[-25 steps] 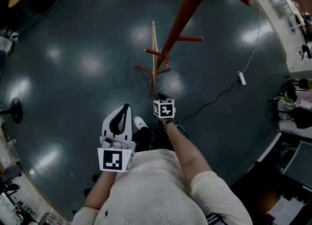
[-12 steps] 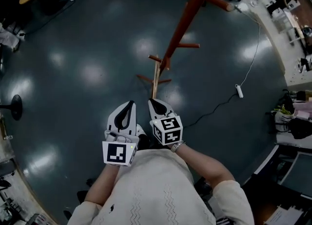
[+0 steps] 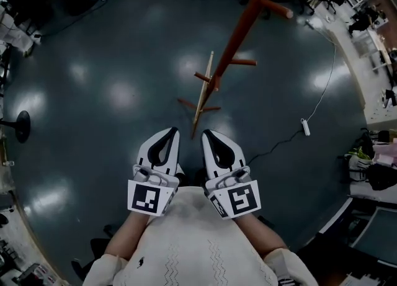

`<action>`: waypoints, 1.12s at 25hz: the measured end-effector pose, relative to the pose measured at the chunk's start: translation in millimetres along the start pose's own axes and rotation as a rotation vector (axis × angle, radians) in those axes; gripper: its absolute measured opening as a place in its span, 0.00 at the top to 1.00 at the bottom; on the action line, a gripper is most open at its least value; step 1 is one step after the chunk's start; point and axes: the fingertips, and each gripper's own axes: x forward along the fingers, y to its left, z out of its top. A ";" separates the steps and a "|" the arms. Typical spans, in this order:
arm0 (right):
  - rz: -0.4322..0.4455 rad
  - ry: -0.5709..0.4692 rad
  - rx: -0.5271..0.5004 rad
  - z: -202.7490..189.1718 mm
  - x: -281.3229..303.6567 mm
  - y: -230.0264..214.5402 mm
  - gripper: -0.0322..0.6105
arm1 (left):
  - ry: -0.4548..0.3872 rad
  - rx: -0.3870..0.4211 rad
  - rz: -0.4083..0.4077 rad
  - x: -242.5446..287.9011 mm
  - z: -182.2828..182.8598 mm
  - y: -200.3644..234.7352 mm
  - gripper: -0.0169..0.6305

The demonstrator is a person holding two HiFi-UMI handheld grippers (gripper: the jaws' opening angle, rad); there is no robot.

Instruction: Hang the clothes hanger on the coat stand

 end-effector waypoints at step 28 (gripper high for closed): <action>-0.033 0.109 0.046 -29.1 14.6 -0.1 0.92 | 0.020 -0.030 0.023 6.4 -21.2 5.2 0.95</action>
